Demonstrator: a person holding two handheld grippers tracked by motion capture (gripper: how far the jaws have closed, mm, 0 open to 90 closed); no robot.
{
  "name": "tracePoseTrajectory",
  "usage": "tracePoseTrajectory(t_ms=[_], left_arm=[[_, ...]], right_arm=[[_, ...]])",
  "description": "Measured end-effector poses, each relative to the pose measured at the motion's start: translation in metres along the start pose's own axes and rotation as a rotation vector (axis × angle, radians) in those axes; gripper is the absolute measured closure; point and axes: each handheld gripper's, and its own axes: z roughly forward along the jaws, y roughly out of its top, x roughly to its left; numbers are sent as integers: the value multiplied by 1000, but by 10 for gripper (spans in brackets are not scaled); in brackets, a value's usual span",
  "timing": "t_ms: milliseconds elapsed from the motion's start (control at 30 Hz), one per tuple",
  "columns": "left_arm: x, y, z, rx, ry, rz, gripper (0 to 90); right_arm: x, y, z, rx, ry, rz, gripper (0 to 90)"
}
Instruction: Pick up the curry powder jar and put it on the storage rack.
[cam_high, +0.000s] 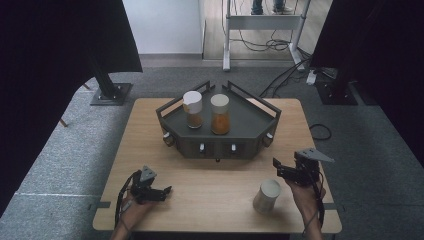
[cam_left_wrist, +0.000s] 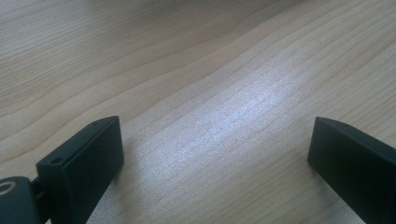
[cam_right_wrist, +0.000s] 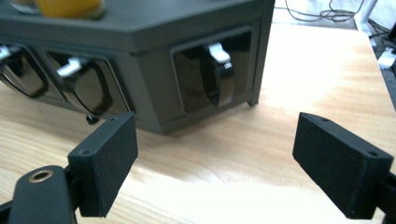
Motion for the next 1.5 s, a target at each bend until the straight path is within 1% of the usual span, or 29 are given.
tracePoseTrajectory(t_ms=[233,467,1000,1233,1500], left_arm=[[0,0,0,0,0,0,34],[0,0,0,0,1,-1,34],[0,0,0,0,2,-1,34],[-1,0,0,0,2,-2,34],[-1,0,0,0,2,-2,34]], right_arm=[[-2,-10,4,27,-14,9,135],[-3,-24,10,70,-32,11,134],[-5,-48,24,145,-54,27,134],[-8,-58,28,164,-65,35,133],[-9,-63,29,173,-68,42,130]])
